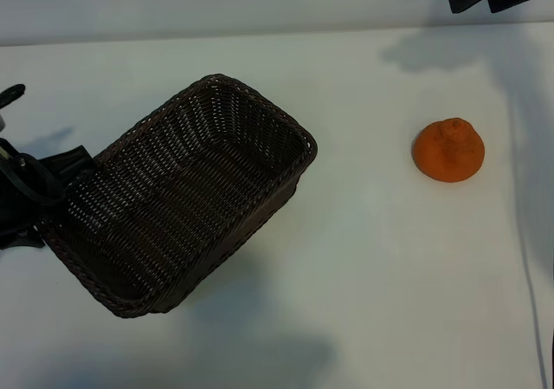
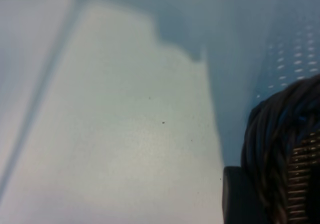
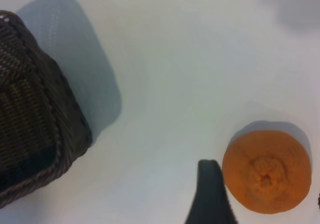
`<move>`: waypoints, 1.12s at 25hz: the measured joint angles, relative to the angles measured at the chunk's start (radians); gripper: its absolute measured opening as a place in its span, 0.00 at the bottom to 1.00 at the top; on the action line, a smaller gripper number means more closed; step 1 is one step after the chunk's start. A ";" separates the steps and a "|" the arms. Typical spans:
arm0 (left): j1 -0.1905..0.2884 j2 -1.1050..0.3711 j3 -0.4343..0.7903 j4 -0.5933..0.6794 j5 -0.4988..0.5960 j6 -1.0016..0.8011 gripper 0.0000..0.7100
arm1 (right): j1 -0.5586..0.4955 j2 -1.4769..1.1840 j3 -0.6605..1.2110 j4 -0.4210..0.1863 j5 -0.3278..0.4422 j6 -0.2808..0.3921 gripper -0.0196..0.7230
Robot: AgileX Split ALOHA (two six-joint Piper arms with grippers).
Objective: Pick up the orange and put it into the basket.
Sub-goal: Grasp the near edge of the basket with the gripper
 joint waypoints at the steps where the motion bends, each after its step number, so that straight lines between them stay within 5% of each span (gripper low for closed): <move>1: 0.000 0.004 0.000 -0.001 -0.002 0.000 0.53 | 0.000 0.000 0.000 0.000 0.000 0.000 0.68; 28: 0.000 0.133 0.001 -0.082 -0.107 0.044 0.48 | 0.000 0.000 0.000 0.000 0.000 0.000 0.68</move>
